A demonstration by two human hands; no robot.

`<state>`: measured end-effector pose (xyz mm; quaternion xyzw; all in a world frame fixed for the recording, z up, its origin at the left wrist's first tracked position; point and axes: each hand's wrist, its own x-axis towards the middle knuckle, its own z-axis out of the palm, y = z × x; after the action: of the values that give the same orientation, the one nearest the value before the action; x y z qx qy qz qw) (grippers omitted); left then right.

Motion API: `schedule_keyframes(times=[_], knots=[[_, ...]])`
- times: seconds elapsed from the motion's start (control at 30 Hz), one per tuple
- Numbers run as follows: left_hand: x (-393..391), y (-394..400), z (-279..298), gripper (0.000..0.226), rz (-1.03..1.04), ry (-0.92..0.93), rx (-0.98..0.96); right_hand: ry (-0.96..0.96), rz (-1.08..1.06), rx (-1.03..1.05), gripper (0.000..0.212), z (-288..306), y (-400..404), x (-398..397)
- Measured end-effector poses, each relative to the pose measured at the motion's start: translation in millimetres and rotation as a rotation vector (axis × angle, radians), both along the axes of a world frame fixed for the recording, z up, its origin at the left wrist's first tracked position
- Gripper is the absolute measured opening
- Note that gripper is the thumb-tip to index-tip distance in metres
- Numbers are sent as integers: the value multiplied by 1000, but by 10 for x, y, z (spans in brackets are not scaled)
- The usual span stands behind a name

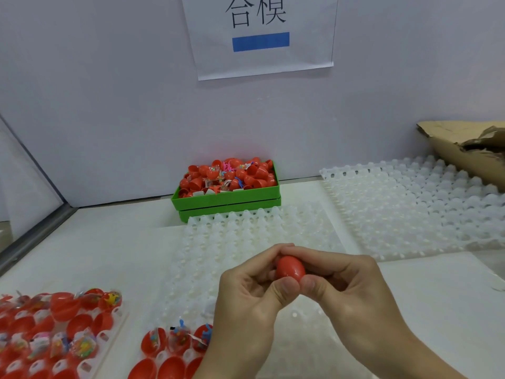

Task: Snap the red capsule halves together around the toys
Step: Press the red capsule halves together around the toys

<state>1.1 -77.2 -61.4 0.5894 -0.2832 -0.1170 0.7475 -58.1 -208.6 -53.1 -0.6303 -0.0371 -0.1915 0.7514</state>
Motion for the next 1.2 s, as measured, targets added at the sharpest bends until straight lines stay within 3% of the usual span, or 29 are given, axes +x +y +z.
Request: schedule_keyframes(times=[0.17, 0.37, 0.53, 0.67, 0.8, 0.87, 1.03, 1.2], knots=[[-38, -10, -3, 32, 46, -34, 11, -6, -16, 18, 46, 1, 12, 6], [-53, -18, -21, 36, 87, -81, 43, -7, -30, 12, 51, -43, 10, 25], [-26, -12, 23, 37, 113, -69, 14, -9, 164, 115, 30, -16, -13, 31], [-9, -32, 20, 41, 127, -53, 29, 28, 239, 245, 61, -19, -19, 57], [3, -51, 25, 54, 52, 43, -9, 45, 240, 399, 68, -53, -36, 95], [-9, -64, 33, 48, 20, 87, -14, 54, 217, 414, 71, -61, -38, 105], [-70, -129, -5, 16, 170, 119, 1, 74, 121, 323, 39, -89, 4, 108], [-124, -127, 0, 33, 241, 71, 22, 61, 69, 183, 36, -105, 18, 90]])
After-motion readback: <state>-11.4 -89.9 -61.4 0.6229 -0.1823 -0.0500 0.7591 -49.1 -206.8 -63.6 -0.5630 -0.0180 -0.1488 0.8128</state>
